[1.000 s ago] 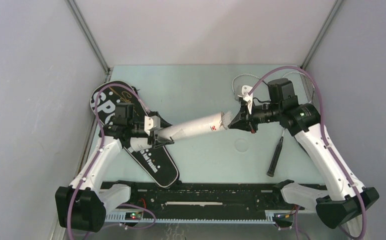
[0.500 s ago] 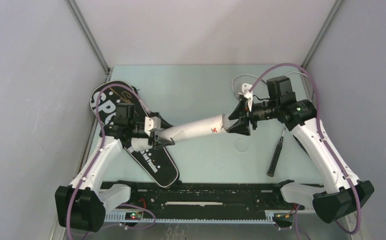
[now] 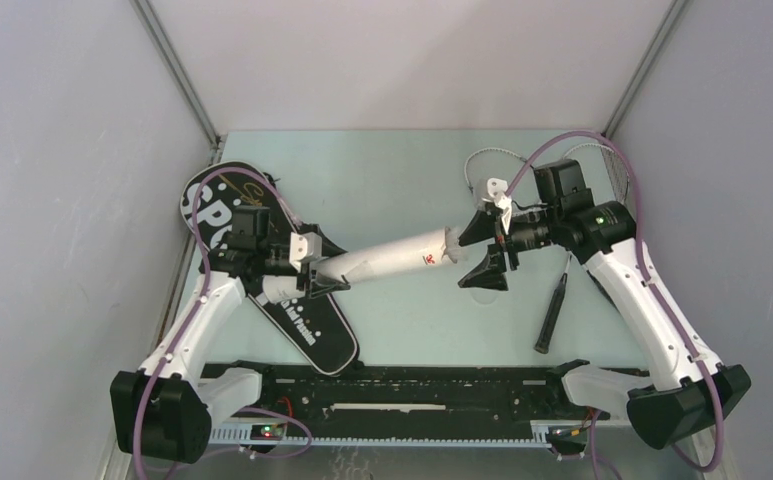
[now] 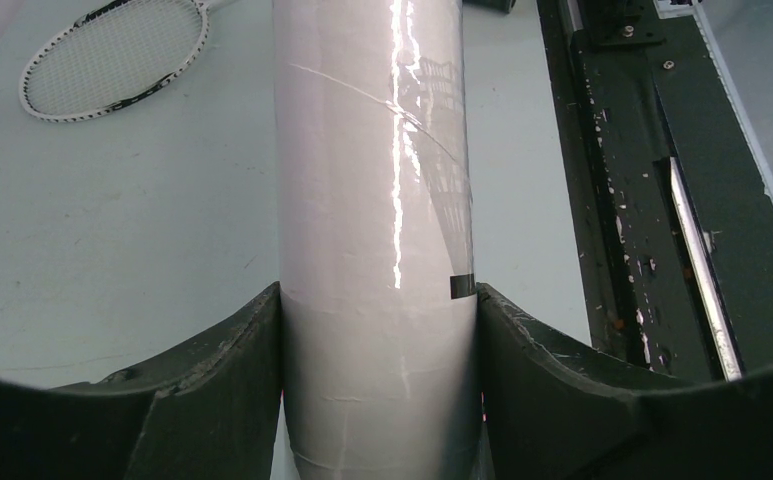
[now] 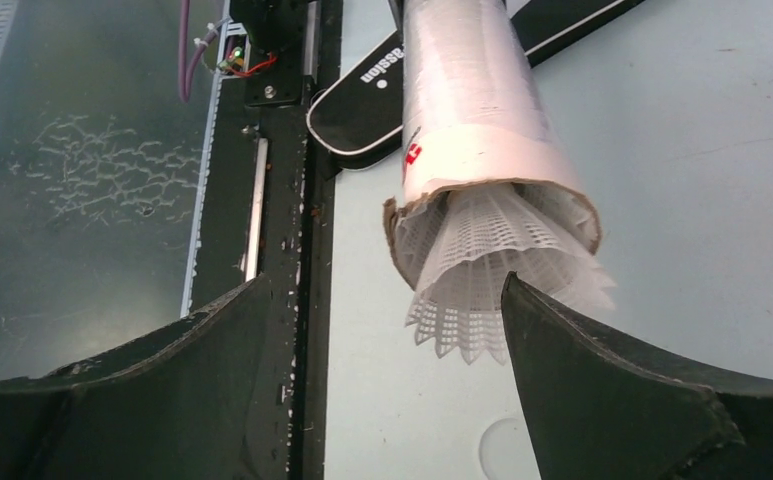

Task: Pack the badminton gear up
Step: Place the shuttlecock at the shuttle tube.

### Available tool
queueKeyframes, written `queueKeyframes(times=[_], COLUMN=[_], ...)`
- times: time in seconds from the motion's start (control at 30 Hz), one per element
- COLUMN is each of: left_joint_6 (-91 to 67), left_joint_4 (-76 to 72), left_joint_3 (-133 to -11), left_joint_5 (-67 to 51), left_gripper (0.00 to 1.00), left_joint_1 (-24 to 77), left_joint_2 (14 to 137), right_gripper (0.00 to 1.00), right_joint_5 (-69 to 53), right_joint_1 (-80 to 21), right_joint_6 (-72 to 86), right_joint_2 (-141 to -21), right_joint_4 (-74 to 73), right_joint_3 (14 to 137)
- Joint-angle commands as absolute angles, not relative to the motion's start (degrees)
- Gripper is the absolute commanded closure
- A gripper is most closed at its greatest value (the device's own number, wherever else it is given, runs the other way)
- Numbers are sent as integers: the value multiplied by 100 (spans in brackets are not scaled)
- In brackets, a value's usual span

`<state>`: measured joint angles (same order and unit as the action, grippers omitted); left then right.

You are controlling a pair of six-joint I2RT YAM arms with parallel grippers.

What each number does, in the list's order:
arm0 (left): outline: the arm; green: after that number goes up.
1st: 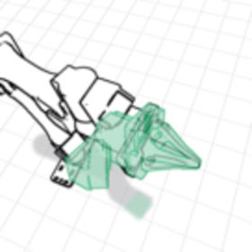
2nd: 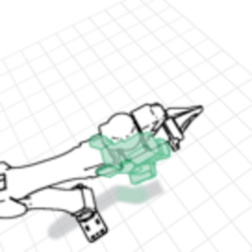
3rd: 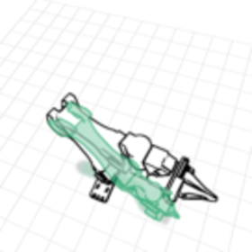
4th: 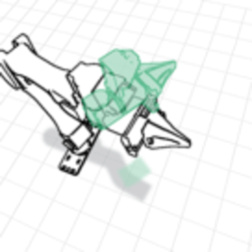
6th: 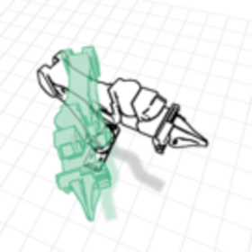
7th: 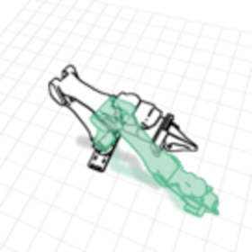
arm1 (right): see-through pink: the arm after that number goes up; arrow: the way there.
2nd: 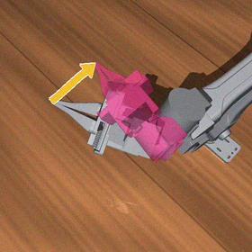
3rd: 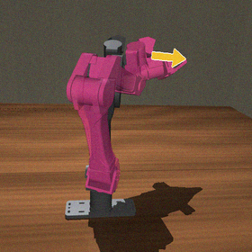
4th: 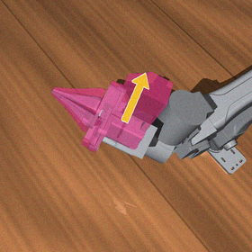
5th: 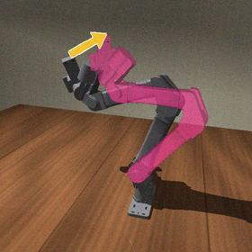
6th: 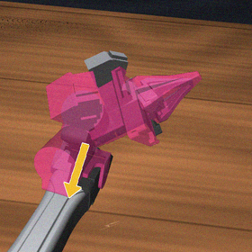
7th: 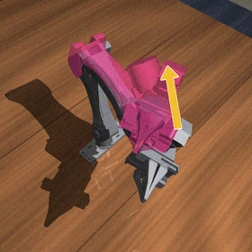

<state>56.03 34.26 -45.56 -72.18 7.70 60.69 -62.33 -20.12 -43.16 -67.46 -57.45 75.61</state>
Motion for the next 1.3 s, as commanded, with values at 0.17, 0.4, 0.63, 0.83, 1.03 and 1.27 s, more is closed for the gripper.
queueKeyframes(times=[0.17,0.4,0.63,0.83,1.03,1.27], left_joint_6=[5467,5283,5244,5238,5247,5261], left_joint_4=[3313,3296,3296,3296,3287,3277], left_joint_3=[-5094,-5134,-5142,-5152,-5140,-5141], left_joint_5=[-7465,-7436,-7451,-7457,-7408,-7331], left_gripper=[62,62,62,62,62,64], left_joint_1=[765,765,765,765,765,765], left_joint_2=[6100,6092,6125,6133,6139,6203], right_gripper=[10,12,13,13,13,10], right_joint_5=[-6055,-5808,-5730,-5793,-5778,-6014], right_joint_1=[-2527,-3042,-3360,-3384,-3089,-2650], right_joint_6=[-3558,-3152,-3007,-2953,-2991,-2896], right_joint_2=[-6537,-6753,-6918,-6915,-6567,-6206], right_joint_4=[-4715,-4197,-3968,-3831,-3850,-3813], right_joint_3=[7076,7018,6889,6671,6634,6460])
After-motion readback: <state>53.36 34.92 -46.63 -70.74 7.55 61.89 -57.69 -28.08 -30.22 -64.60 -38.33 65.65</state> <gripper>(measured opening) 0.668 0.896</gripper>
